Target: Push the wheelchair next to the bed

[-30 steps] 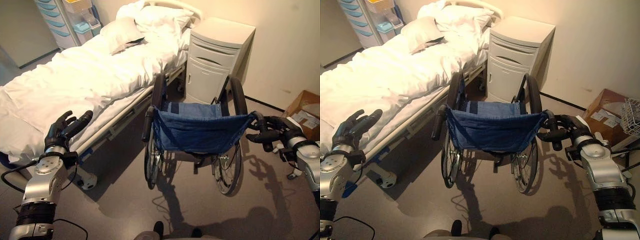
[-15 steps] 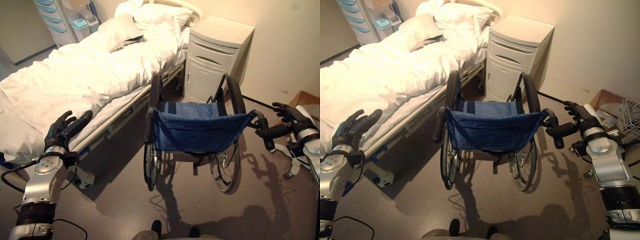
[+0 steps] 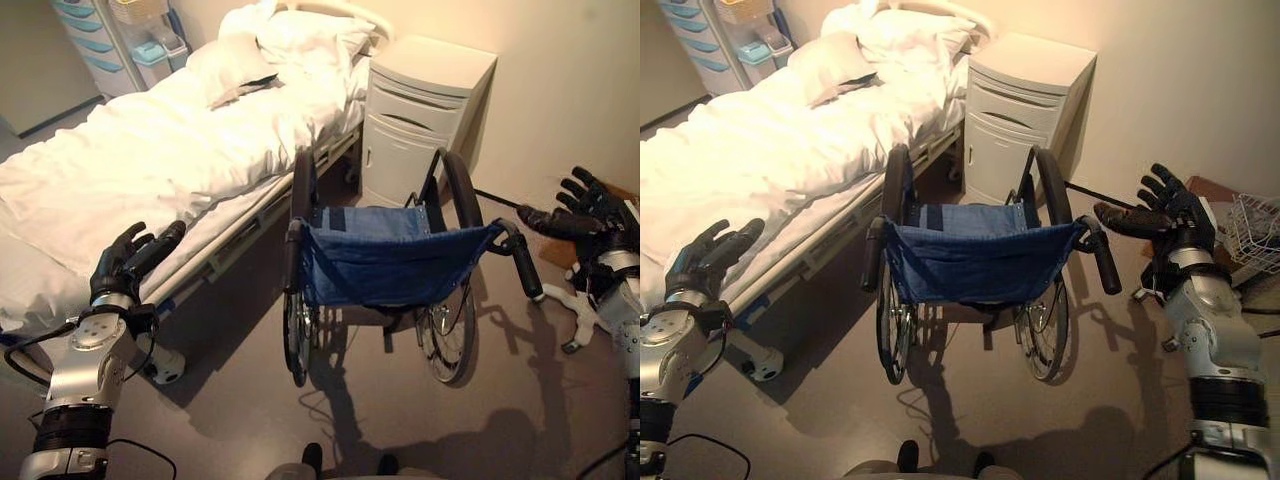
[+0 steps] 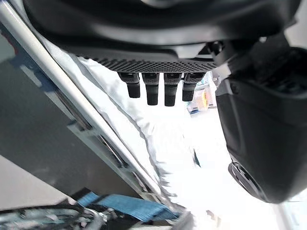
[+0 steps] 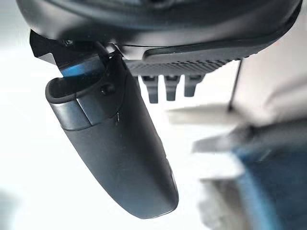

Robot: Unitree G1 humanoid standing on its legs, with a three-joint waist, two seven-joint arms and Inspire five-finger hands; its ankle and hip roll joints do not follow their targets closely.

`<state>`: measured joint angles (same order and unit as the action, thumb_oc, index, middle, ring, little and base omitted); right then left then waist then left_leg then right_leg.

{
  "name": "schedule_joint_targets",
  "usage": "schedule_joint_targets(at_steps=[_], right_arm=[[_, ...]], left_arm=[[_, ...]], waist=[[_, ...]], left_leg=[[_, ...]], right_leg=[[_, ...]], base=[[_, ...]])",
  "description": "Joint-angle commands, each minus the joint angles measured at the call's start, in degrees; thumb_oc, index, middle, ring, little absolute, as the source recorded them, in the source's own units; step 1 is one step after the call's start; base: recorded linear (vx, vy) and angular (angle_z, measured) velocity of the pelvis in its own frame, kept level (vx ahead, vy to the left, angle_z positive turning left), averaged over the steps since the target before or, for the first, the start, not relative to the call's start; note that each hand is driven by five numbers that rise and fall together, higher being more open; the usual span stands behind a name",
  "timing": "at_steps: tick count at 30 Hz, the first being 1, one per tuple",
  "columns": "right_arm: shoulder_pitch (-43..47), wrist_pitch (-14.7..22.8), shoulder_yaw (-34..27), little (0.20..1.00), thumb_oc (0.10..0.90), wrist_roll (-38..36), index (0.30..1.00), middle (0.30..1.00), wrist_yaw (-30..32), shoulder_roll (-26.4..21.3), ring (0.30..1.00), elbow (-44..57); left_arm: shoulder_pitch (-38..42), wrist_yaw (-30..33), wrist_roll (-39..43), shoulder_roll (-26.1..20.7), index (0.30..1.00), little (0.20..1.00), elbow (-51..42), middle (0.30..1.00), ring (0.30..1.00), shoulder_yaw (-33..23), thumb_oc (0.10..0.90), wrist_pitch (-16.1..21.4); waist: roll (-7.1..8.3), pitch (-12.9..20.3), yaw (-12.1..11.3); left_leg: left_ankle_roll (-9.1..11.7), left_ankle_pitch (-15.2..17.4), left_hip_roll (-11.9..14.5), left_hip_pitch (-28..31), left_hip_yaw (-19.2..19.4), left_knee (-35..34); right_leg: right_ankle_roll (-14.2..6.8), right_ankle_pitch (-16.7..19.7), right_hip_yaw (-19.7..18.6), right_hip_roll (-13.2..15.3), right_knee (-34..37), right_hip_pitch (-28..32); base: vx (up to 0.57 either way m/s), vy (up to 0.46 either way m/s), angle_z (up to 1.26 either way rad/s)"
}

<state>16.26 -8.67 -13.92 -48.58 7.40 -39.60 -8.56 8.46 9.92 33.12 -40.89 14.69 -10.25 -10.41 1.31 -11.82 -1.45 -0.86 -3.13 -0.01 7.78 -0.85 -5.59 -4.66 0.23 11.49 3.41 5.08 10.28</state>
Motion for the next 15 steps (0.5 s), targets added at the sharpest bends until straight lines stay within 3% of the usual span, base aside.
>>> schedule_joint_targets(at_steps=[1, 3, 8, 11, 15], right_arm=[[3.16, 16.03, -5.64, 0.900, 0.800, -11.26, 0.900, 0.900, -0.40, -1.75, 0.900, 4.22], [2.88, 19.53, -7.25, 0.900, 0.800, -15.74, 0.900, 0.900, -1.52, -0.28, 0.900, 2.92], [1.71, 27.34, -9.84, 0.900, 0.800, -15.61, 0.900, 0.900, 1.57, -0.95, 0.900, -4.45], [0.10, 27.92, -11.42, 0.900, 0.800, -15.59, 0.900, 0.900, 2.68, -1.48, 0.900, -8.86], [-4.14, 26.50, -13.57, 0.900, 0.800, -14.86, 0.900, 0.900, 0.67, 1.31, 0.900, -15.63]], left_arm=[[1.55, -0.06, 3.82, -2.58, 0.900, 0.900, -0.57, 0.900, 0.900, -3.66, 0.800, 11.78], [0.83, 0.16, 5.29, -1.33, 0.900, 0.900, -0.37, 0.900, 0.900, -4.10, 0.800, 14.11], [0.19, -0.31, 6.70, 0.33, 0.900, 0.900, 0.81, 0.900, 0.900, -4.00, 0.800, 18.25], [-0.95, -2.27, 7.34, 1.18, 0.900, 0.900, 0.63, 0.900, 0.900, -3.51, 0.800, 18.36], [-4.18, -8.68, 9.89, 4.69, 0.900, 0.900, 0.35, 0.900, 0.900, -2.55, 0.800, 18.12]], waist=[[0.28, 8.09, -0.44], [0.29, 8.51, -0.53], [0.36, 8.99, -0.40], [0.30, 8.98, -0.48], [0.08, 8.47, -0.54]], left_leg=[[0.45, 5.76, -1.92, 2.88, 5.86, 0.59], [0.50, 5.89, -1.90, 2.87, 5.88, 0.59], [0.68, 5.93, -1.93, 2.71, 6.17, 0.59], [0.74, 5.93, -1.94, 2.58, 6.31, 0.59], [0.65, 5.79, -1.94, 2.40, 6.43, 0.59]], right_leg=[[-0.99, 1.20, -2.55, -0.87, -0.08, -0.69], [-0.99, 1.10, -2.47, -0.85, -0.08, -0.75], [-0.96, 1.03, -2.76, -0.93, -0.08, -0.99], [-1.00, 1.09, -2.85, -0.92, -0.08, -1.13], [-0.97, 1.36, -2.88, -0.84, -0.08, -1.36]], base=[[0.00, 0.000, 0.00], [0.00, 0.000, 0.00], [0.00, 0.000, 0.00], [0.00, 0.000, 0.00], [-0.01, 0.002, 0.00]])
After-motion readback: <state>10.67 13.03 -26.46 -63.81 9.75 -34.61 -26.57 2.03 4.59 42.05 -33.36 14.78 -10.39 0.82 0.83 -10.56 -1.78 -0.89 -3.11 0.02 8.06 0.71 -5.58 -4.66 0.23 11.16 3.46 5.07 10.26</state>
